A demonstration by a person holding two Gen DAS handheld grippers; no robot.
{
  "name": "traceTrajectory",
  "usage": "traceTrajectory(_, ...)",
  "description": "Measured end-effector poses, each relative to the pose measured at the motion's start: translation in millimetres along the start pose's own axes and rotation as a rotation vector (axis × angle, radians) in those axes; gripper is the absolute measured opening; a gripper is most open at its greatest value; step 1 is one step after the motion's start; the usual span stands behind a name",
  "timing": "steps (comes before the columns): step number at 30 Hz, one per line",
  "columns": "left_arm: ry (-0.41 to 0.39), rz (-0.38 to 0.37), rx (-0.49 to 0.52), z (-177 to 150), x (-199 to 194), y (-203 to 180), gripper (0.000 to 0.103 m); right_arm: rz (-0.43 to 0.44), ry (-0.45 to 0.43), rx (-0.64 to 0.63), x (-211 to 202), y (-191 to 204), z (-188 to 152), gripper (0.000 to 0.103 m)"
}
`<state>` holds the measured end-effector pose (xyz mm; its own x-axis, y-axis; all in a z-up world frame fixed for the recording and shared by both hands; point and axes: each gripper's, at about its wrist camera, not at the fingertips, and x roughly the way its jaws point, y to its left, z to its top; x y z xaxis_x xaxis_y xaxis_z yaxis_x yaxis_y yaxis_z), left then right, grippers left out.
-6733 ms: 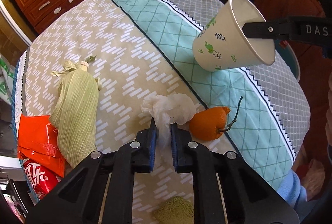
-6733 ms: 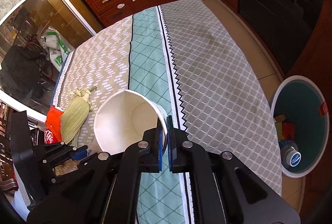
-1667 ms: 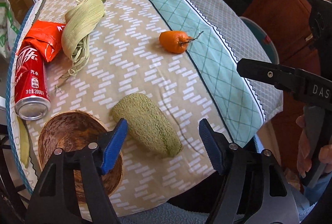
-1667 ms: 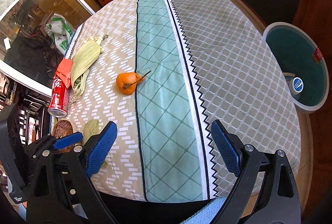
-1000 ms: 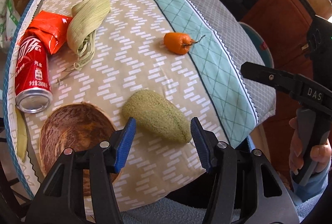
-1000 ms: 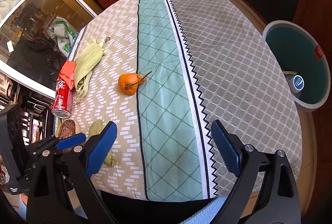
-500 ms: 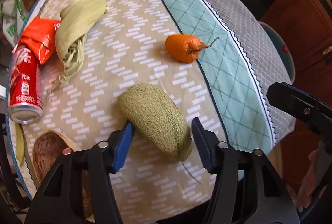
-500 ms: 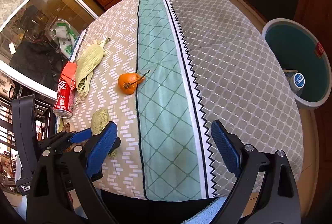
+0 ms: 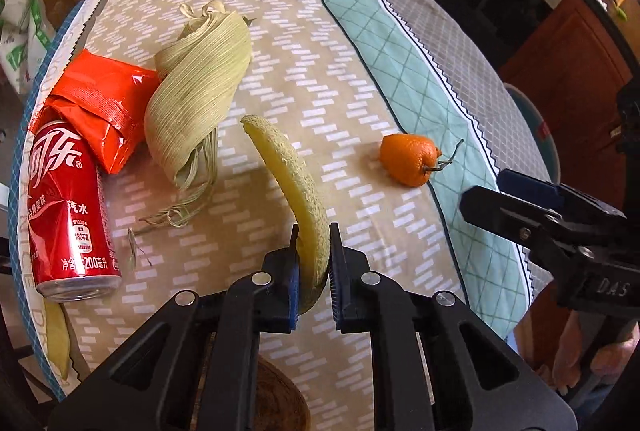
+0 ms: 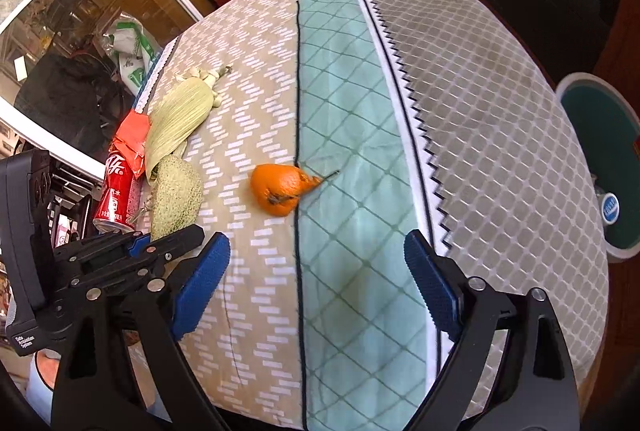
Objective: Collect trash
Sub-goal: 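Grasp the orange with the right tool while the left tool holds the rind, then carry melon rind and orange over the bin and open both tools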
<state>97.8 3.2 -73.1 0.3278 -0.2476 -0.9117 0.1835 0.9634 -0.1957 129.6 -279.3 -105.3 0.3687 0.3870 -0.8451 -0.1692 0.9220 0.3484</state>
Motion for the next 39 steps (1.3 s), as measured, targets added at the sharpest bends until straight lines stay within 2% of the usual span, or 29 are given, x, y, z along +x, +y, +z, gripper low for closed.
traceTrajectory(4, -0.006, -0.025, -0.018, -0.1, -6.5, 10.6, 0.013, -0.008, 0.012, -0.038, 18.5, 18.5, 11.3, 0.08)
traceTrajectory(6, -0.004, -0.045, -0.029, -1.9, -11.2, 23.3, 0.013, -0.018, 0.015, -0.052, 25.6, 23.3, 15.4, 0.077)
traceTrajectory(8, 0.0, -0.058, -0.036, -1.4, -11.3, 27.3, 0.013, -0.027, 0.024, -0.069, 33.4, 27.6, 18.6, 0.068)
traceTrajectory(11, 0.006, -0.067, -0.042, -1.7, -10.8, 28.6, 0.013, -0.047, 0.022, -0.081, 39.0, 29.7, 18.5, 0.064)
traceTrajectory(12, 0.007, -0.07, -0.042, -1.0, -10.0, 27.5, 0.013, -0.053, 0.021, -0.088, 38.9, 29.8, 18.7, 0.058)
traceTrajectory(13, 0.008, -0.072, -0.041, -0.7, -10.0, 26.7, 0.013, -0.073, 0.014, -0.099, 38.1, 29.5, 18.4, 0.041)
traceTrajectory(17, 0.003, -0.071, -0.028, 5.4, -6.4, 19.0, 0.013, -0.038, 0.014, -0.07, 29.3, 20.2, 18.1, 0.025)
traceTrajectory(31, -0.022, -0.076, 0.049, 25.0, -14.7, -23.8, 0.013, 0.025, -0.094, 0.048, -37.1, -31.3, 15.9, 0.023)
traceTrajectory(39, -0.045, -0.101, 0.153, 44.5, -23.6, -69.9, 0.013, 0.027, -0.186, 0.117, -81.0, -70.3, 16.4, 0.023)
